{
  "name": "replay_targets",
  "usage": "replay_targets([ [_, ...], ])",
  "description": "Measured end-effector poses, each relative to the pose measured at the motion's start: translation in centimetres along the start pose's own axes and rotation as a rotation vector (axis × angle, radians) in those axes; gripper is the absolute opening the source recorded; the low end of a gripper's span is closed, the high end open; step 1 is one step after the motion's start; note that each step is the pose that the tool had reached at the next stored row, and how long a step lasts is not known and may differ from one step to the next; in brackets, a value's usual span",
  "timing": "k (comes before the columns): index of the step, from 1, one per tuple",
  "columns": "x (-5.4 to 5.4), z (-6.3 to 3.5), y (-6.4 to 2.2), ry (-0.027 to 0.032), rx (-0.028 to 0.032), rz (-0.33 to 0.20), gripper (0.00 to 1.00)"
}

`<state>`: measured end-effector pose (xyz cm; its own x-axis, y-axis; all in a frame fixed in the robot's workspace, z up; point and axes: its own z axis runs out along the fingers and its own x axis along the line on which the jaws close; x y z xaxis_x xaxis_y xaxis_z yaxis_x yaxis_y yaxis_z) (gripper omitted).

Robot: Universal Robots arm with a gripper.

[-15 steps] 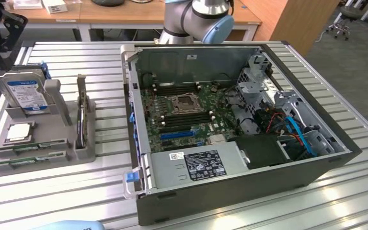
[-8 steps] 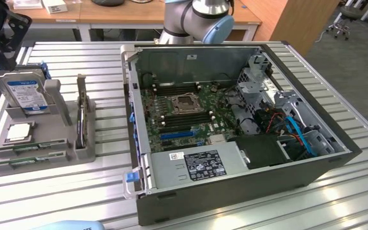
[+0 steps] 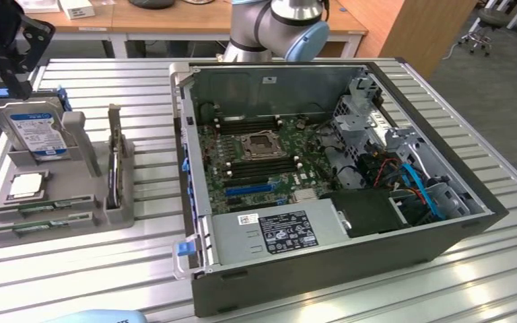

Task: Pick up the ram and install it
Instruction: 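Reach for the ram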

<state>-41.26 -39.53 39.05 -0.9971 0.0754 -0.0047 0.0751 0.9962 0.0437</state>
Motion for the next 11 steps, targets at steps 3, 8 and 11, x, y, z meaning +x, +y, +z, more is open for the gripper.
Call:
replay_targets([
  [3,0.0,-0.02,-0.26,0.0001,0.0000,0.000,0.10],
  [8,-0.1,-0.05,-1.18,0.0000,0.0000,0.000,0.10],
  [11,-0.1,-0.07,-1.67,0.0000,0.0000,0.000,0.10],
])
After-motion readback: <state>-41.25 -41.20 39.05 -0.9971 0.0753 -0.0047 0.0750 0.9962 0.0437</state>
